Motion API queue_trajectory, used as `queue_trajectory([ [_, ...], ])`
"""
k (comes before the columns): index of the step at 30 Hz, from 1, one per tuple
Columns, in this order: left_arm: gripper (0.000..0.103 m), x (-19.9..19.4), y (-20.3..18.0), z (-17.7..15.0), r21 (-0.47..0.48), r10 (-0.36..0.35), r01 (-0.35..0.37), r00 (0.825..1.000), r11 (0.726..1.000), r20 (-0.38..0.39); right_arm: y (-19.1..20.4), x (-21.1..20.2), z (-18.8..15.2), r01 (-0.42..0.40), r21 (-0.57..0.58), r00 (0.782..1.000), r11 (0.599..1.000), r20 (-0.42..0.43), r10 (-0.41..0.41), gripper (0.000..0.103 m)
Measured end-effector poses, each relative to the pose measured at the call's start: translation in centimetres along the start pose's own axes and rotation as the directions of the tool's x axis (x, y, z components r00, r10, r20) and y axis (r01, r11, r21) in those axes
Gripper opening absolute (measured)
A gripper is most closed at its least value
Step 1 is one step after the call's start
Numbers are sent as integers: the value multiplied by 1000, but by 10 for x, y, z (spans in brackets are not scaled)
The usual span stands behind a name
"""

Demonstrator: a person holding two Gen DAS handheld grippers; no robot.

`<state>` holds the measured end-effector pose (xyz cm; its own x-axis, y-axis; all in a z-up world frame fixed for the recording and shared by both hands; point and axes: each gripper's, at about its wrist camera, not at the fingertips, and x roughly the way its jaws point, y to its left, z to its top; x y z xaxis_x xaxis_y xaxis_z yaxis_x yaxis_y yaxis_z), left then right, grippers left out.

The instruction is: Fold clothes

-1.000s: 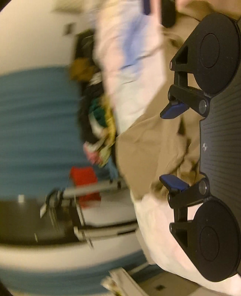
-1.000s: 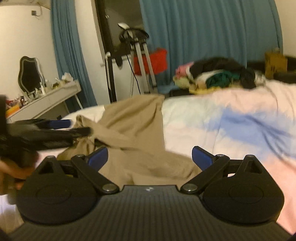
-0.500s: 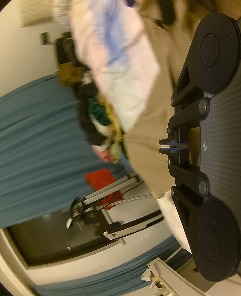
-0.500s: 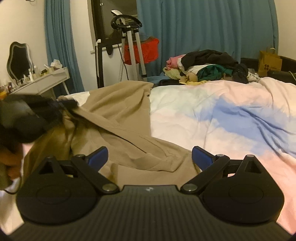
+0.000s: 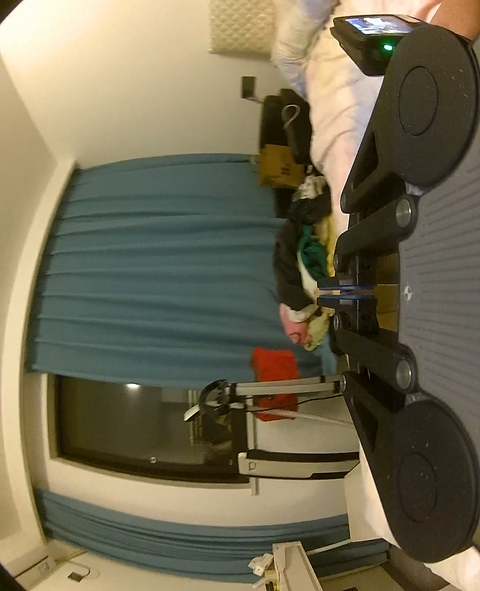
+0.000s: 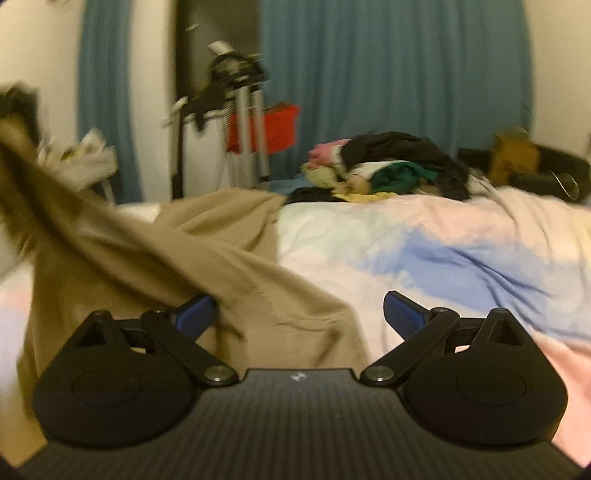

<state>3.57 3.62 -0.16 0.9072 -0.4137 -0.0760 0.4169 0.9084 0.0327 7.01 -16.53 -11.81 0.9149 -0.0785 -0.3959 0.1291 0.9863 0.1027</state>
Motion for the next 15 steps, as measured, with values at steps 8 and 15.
queue_trajectory([
  [8, 2, -19, 0, 5, -68, -14, 16, 1000, 998, 28, -39, -13, 3, 92, 112, 983, 989, -169, -72, 99],
  [15, 2, -18, 4, 1, -78, 10, -10, 1000, 997, 3, -43, -37, 1, 46, 101, 969, 994, -248, -20, 99],
])
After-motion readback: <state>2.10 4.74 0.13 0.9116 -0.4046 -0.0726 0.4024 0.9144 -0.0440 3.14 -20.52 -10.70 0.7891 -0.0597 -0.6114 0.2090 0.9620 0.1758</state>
